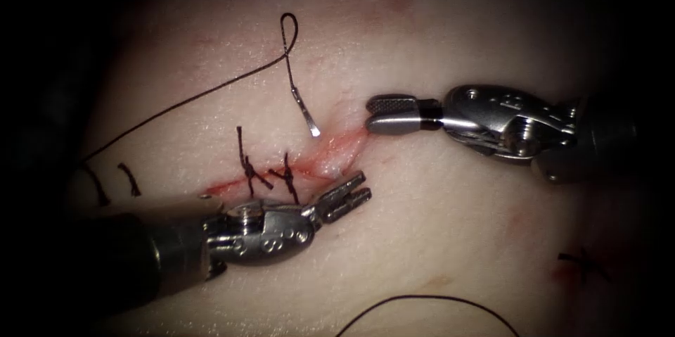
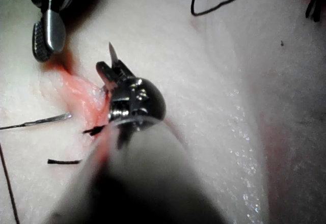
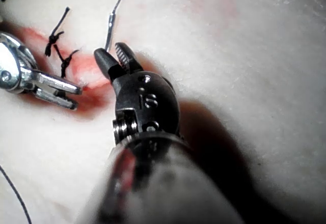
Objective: Wound Closure
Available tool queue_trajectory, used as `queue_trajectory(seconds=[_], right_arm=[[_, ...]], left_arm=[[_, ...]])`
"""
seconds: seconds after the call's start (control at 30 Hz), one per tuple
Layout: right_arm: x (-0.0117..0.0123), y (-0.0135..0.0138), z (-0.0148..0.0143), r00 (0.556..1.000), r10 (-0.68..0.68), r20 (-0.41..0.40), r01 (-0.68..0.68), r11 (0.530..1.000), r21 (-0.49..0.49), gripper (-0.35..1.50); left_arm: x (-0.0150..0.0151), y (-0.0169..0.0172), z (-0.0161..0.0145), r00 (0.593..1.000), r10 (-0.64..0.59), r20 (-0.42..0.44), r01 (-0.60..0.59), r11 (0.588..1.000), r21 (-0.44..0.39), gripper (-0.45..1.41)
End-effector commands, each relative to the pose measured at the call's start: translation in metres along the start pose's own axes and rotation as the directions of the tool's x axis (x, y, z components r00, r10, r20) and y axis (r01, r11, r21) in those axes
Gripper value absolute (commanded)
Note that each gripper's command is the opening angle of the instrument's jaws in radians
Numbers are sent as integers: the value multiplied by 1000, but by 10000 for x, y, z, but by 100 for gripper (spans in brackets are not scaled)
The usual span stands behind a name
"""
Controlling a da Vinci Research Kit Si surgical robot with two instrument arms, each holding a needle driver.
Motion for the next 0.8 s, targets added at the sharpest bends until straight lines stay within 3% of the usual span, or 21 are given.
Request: queue_trajectory(seconds=[0.03,0.4,0.47,0.6,0.63,0.73,0.8], right_arm=[[-8,-2,2,999,-44,0,44,999,8,-35],[-3,0,-18,977,-208,40,206,978,39,-35],[-5,-5,-20,975,-218,27,216,973,76,-35],[-9,-12,-18,974,-226,18,223,970,98,-35],[-11,-14,-16,975,-223,18,220,970,99,-21],[-15,-18,-14,986,-166,27,162,981,103,59],[-18,-19,-13,990,-141,31,137,985,105,79]], left_arm=[[2,6,5,997,-75,-20,74,996,-49,-45],[39,26,-16,920,-386,-65,369,910,-188,-45],[59,27,-28,866,-497,-58,475,853,-216,-45],[79,32,-39,824,-563,-55,535,807,-249,-45],[83,34,-41,813,-579,-56,548,794,-263,-45],[96,39,-50,801,-595,-63,552,777,-303,-45],[104,43,-55,798,-599,-67,551,770,-323,-45]])
